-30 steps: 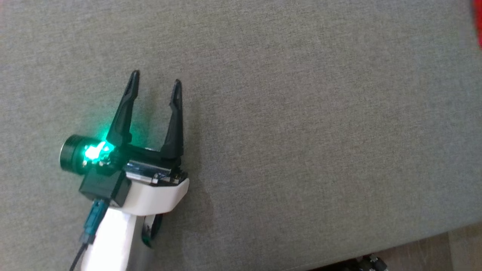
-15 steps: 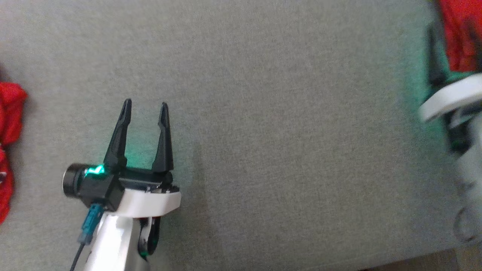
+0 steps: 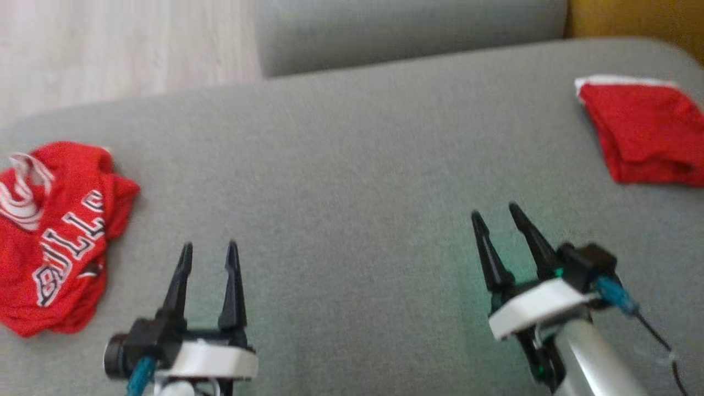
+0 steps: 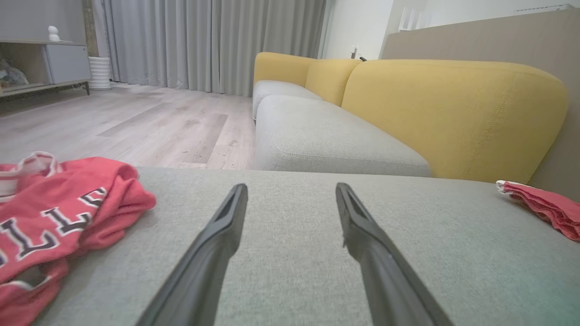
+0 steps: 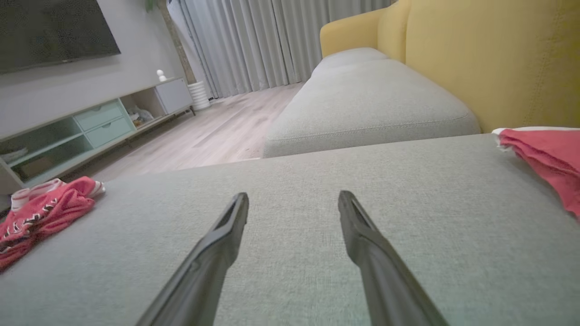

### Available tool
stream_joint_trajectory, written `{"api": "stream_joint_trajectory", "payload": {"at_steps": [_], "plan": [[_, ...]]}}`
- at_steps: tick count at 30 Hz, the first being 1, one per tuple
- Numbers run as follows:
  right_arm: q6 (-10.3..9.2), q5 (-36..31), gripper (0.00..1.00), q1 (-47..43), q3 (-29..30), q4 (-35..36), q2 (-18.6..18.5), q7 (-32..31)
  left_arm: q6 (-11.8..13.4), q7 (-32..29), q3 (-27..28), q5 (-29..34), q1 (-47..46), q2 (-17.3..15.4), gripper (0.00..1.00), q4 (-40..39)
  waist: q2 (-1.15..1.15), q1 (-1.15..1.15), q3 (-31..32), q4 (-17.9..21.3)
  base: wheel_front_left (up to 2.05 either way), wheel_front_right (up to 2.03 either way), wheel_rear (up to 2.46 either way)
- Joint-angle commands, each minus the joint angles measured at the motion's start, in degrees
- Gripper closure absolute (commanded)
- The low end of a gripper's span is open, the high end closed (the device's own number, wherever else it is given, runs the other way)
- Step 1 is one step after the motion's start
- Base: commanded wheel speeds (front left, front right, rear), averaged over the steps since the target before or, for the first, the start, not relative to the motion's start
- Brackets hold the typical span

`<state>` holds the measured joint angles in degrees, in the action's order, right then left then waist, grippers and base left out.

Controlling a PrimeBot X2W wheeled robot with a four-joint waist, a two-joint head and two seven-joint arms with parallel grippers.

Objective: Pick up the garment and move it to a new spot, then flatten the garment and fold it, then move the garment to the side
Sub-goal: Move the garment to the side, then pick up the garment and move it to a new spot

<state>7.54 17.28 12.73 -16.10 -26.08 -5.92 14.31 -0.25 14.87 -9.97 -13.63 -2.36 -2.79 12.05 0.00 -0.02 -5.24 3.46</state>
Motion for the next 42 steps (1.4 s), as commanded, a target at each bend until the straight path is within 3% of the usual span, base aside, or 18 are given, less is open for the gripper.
{"api": "stream_joint_trajectory", "payload": {"at_steps": [1, 14, 33, 38, 42], "plan": [[-0.05, -0.7, 0.00, -0.6, -0.1, 2.9, 0.6, 0.7, 0.3, 0.1, 2.1, 0.1, -0.3, -0.1, 0.00, -1.4, 0.00, 0.02, 4.7, -1.7, 0.00, 0.00, 0.00], [-0.05, -4.7, 0.00, -7.3, 7.1, 5.2, 2.2, 0.7, -0.3, 0.1, 2.4, 2.3, 0.9, -0.1, 0.00, 1.1, 0.00, 0.02, 7.3, -3.3, 0.00, 0.00, 0.00], [-0.05, -4.1, 0.00, -7.0, 8.3, 4.3, 3.0, 0.7, 1.1, 0.1, 3.2, 2.6, 0.8, -0.1, 0.00, 2.4, 0.00, 0.02, 7.5, -3.0, 0.00, 0.00, 0.00], [-0.05, -4.5, 0.00, -7.3, 8.9, 4.4, 3.0, 0.7, 1.4, 0.1, 2.9, 2.9, 0.4, -0.1, 0.00, 2.7, 0.00, 0.02, 7.2, -4.6, 0.00, 0.00, 0.00], [-0.05, -4.7, 0.00, -7.6, 9.5, 4.5, 3.0, 0.7, 1.6, 0.1, 2.5, 3.1, 0.2, -0.1, 0.00, 2.7, 0.00, 0.02, 6.8, -8.3, 0.00, 0.00, 0.00]]}}
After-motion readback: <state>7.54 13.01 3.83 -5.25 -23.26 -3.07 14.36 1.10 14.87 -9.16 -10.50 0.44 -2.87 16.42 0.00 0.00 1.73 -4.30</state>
